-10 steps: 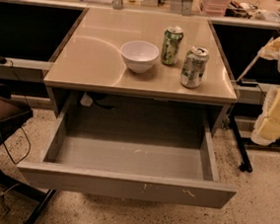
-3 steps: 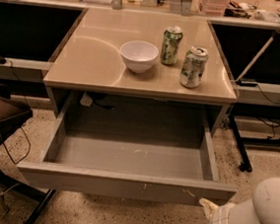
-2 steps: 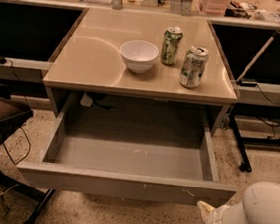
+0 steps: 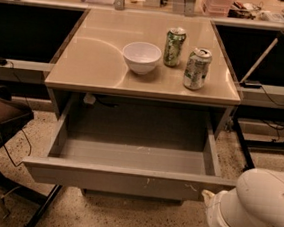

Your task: Close top drawer

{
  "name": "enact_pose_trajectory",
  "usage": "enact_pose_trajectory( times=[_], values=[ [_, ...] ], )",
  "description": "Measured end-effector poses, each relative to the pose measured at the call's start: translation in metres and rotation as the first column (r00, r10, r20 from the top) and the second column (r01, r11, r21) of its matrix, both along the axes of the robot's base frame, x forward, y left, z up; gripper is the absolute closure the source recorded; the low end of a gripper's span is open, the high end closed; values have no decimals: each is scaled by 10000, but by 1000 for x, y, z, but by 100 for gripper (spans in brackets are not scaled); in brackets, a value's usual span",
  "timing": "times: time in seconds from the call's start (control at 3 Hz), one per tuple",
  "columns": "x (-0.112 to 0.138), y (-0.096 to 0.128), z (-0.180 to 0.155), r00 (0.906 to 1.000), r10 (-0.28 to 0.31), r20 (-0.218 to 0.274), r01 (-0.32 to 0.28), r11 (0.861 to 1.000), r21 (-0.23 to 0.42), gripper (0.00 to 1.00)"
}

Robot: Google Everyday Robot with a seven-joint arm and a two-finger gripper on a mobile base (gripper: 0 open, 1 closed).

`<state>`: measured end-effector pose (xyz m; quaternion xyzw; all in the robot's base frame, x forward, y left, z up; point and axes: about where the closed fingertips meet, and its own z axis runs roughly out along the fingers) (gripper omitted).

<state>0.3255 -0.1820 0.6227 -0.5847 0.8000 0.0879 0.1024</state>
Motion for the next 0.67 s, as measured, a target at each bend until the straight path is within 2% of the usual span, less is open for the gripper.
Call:
enact_pose_trajectory(
  times=[0.67],
  values=[
    [58,-22,-20,9968,-797,52,797,9967,-135,0]
  ],
)
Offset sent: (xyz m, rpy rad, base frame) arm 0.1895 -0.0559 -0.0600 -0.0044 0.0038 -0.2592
